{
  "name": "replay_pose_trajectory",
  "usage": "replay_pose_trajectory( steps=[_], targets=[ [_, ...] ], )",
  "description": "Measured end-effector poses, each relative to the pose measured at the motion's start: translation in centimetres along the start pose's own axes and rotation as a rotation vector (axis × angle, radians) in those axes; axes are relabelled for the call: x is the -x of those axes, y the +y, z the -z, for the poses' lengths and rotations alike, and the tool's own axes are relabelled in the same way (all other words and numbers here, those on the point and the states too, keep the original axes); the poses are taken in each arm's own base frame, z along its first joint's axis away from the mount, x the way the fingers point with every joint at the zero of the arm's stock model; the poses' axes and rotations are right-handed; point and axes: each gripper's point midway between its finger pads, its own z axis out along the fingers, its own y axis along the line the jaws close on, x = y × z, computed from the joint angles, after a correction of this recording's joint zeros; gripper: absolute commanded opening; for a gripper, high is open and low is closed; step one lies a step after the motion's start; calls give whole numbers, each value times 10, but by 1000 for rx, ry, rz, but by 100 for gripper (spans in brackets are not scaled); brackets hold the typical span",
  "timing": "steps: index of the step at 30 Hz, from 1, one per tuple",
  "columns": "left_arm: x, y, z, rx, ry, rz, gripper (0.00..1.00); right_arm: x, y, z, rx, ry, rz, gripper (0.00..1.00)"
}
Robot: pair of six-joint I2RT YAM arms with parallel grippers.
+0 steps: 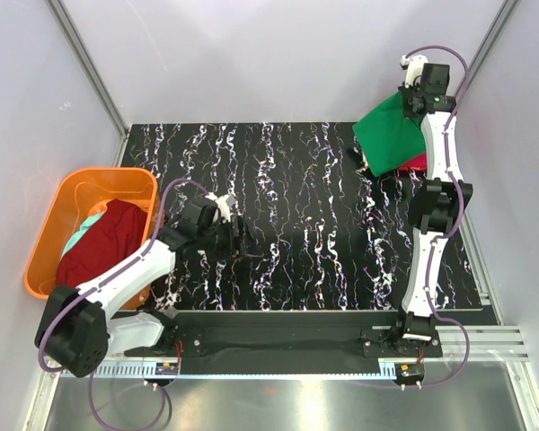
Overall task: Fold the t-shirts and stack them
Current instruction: Neatly place the folded tshirt to the corner
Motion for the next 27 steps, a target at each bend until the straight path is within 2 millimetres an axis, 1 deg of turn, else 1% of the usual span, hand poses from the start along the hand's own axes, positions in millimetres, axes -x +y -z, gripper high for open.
replay_pose_trajectory(
  steps=[4,8,12,17,22,27],
  targets=[
    [-1,3,-4,4,14,9,77,-8,-12,-15,-6,-19,-56,0],
    [-1,3,-8,0,23,12,77,-18,-29,-28,-18,-40,-155,0],
    [-2,4,-11,-2,34,19,77,-27,-48,-38,-32,-70,-296,0],
    [-1,3,-13,-8,35,19,77,-43,-64,-54,-39,-89,-462,0],
    [-1,3,-14,-13,37,20,77,-60,-66,-72,-31,-84,-556,0],
    [0,4,-17,-13,39,24,77,-67,-65,-82,-29,-91,-626,0]
  ],
)
